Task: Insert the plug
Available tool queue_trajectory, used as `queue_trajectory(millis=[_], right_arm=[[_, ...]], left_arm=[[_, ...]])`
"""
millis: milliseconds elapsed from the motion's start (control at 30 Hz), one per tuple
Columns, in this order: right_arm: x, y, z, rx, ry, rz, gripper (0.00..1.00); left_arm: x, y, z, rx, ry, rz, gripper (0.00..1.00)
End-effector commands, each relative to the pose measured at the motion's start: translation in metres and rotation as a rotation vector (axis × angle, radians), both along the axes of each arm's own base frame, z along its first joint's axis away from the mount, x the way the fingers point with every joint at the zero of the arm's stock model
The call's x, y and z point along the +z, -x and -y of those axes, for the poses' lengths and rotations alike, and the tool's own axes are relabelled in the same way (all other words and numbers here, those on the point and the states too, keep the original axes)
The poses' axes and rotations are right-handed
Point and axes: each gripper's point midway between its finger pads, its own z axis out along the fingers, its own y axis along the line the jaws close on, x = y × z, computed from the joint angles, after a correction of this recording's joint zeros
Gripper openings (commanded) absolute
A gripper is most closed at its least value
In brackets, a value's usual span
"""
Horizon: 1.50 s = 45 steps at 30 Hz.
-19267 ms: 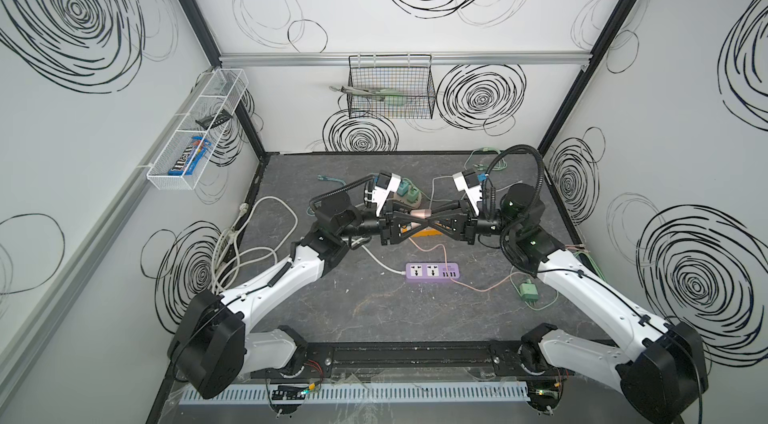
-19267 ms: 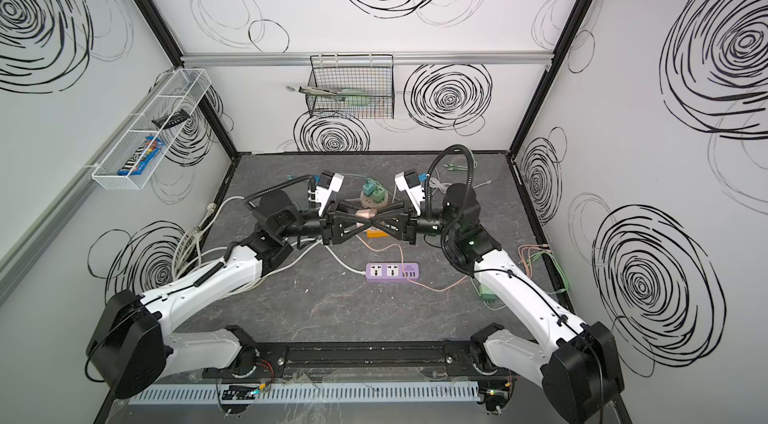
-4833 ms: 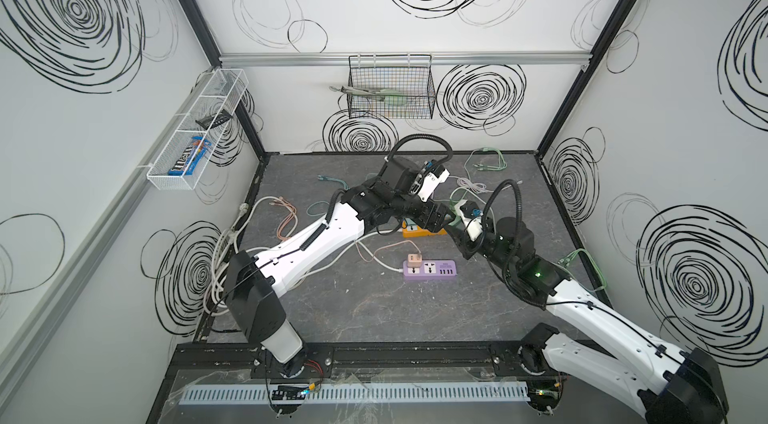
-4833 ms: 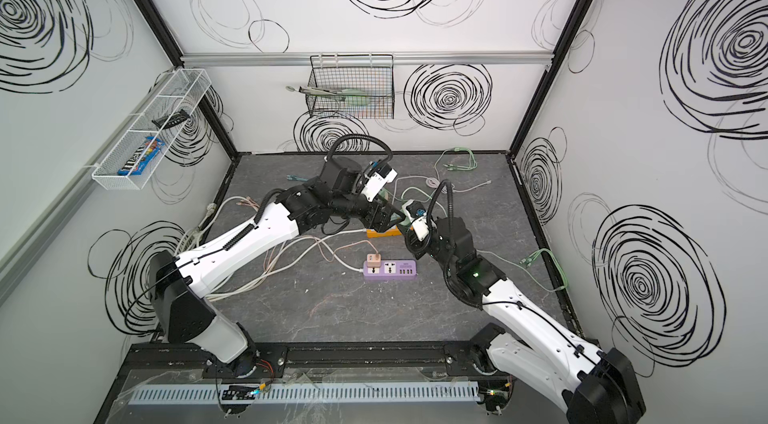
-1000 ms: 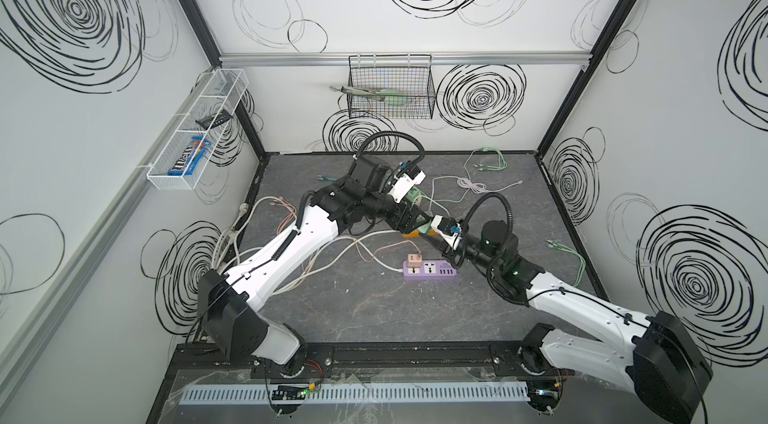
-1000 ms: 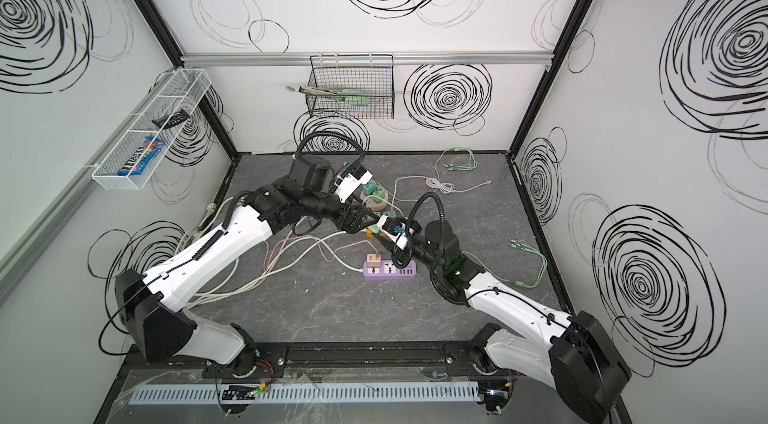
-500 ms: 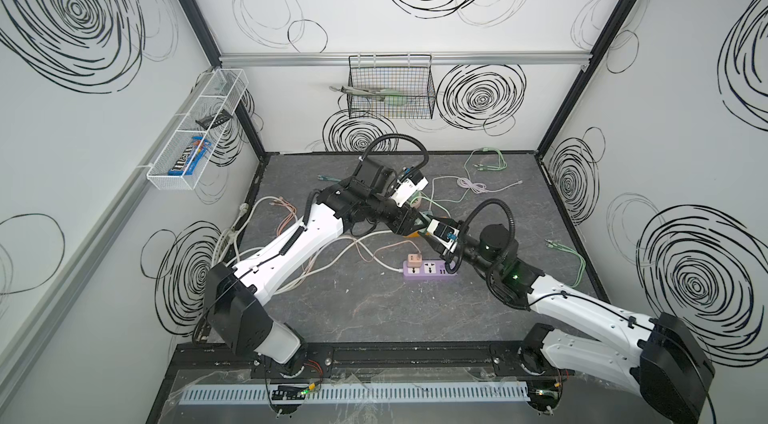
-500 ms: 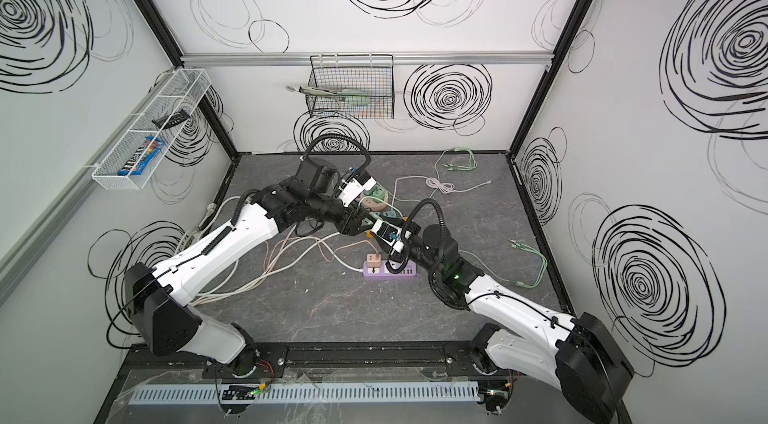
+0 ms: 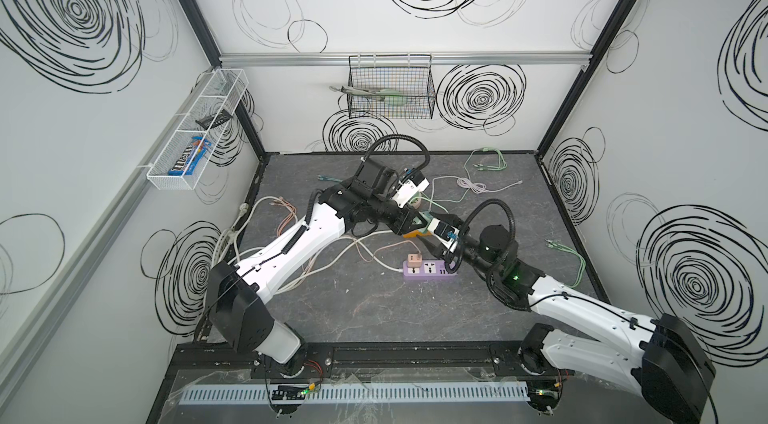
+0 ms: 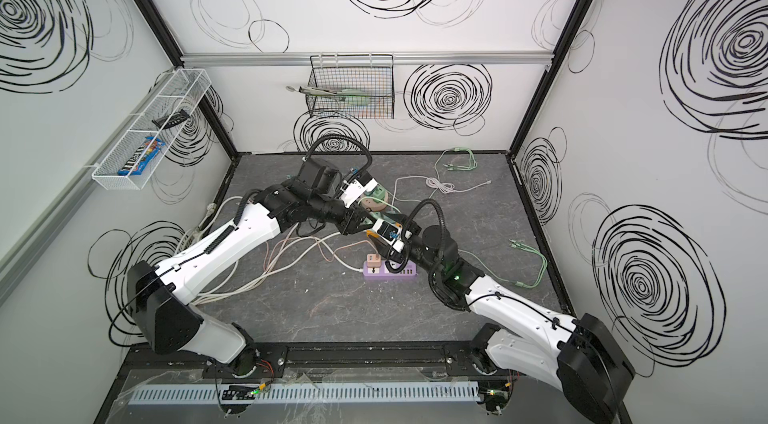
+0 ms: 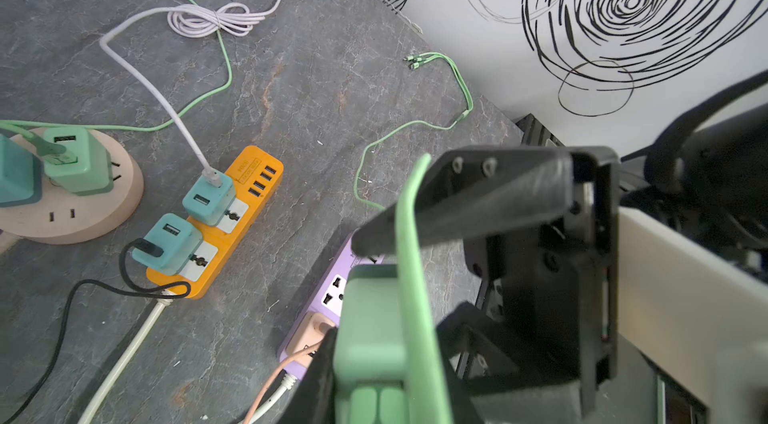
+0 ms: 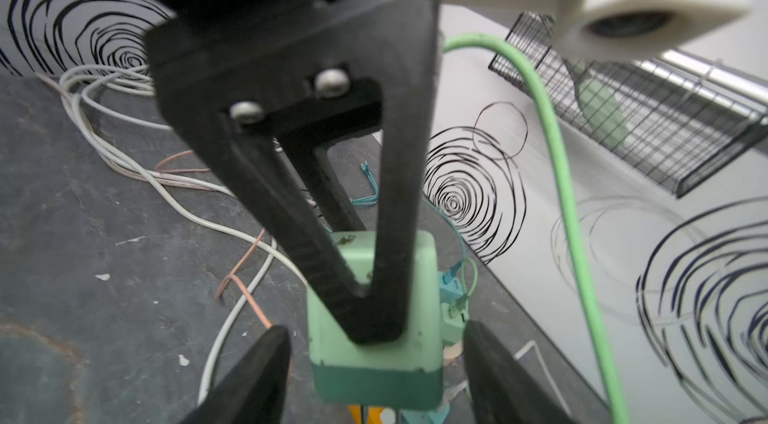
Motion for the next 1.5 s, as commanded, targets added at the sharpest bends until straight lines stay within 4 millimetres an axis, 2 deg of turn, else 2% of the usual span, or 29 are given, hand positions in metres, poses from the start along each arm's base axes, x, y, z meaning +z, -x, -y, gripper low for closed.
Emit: queue_trajectory(millis=[0,100,133,200,267,367,467,600,800,933,1067,1167,1200,1267,1300,1333,1400,1467], right_arm=[[0.015,-0.003,0.015,-0.089,-0.115,-0.182,0.98],[0.001,-0.009,0.044,-0.204,-0.183,-0.365,0.97],[-0.006,-0.014,0.06,-0.264,-0.226,-0.437,0.97],[-0.024,-0.027,0.099,-0.439,-0.331,-0.609,0.97],[-0.049,-0.04,0.154,-0.7,-0.436,-0.776,0.97],[-0.091,-0.038,0.226,-1.025,-0.62,-0.992,0.97],[-0.119,-0.031,0.256,-1.116,-0.843,-1.189,0.97],[-0.139,-0.025,0.261,-1.202,-1.133,-1.384,0.97],[-0.168,-0.028,0.259,-1.276,-1.369,-1.502,0.97],[-0.182,-0.026,0.254,-1.328,-1.383,-1.564,0.97],[-0.192,-0.029,0.251,-1.307,-1.424,-1.598,0.97],[-0.194,-0.035,0.254,-1.306,-1.438,-1.541,1.0],[-0.194,-0.038,0.262,-1.326,-1.427,-1.482,0.93],[-0.189,-0.045,0.279,-1.375,-1.392,-1.356,0.54],[-0.181,-0.05,0.285,-1.382,-1.382,-1.306,0.38],[-0.166,-0.061,0.289,-1.348,-1.367,-1.242,0.28],[-0.129,-0.084,0.29,-1.255,-1.295,-1.118,0.21],[-0.085,-0.11,0.281,-1.097,-1.185,-0.993,0.2]], left_arm=[[0.006,-0.015,-0.008,0.045,-0.003,0.074,0.0],[0.012,-0.023,-0.013,0.082,0.008,0.092,0.0],[0.015,-0.025,-0.014,0.088,0.016,0.098,0.0],[0.02,-0.027,-0.016,0.101,0.025,0.11,0.0],[0.024,-0.027,-0.017,0.102,0.036,0.119,0.0],[0.026,-0.027,-0.017,0.096,0.045,0.118,0.0],[0.024,-0.025,-0.016,0.082,0.046,0.113,0.0],[0.027,-0.023,-0.016,0.071,0.055,0.114,0.0],[0.027,-0.021,-0.017,0.068,0.056,0.114,0.0],[0.026,-0.02,-0.02,0.073,0.047,0.112,0.0],[0.028,-0.018,-0.025,0.071,0.065,0.105,0.0],[0.031,-0.013,-0.03,0.053,0.091,0.098,0.0],[0.032,-0.01,-0.031,0.041,0.098,0.102,0.0],[0.031,-0.006,-0.035,0.038,0.089,0.115,0.0],[0.032,-0.004,-0.037,0.035,0.083,0.122,0.0],[0.032,-0.002,-0.039,0.032,0.077,0.127,0.0],[0.03,0.002,-0.039,0.024,0.058,0.141,0.0],[0.024,0.002,-0.039,0.03,0.024,0.154,0.0]])
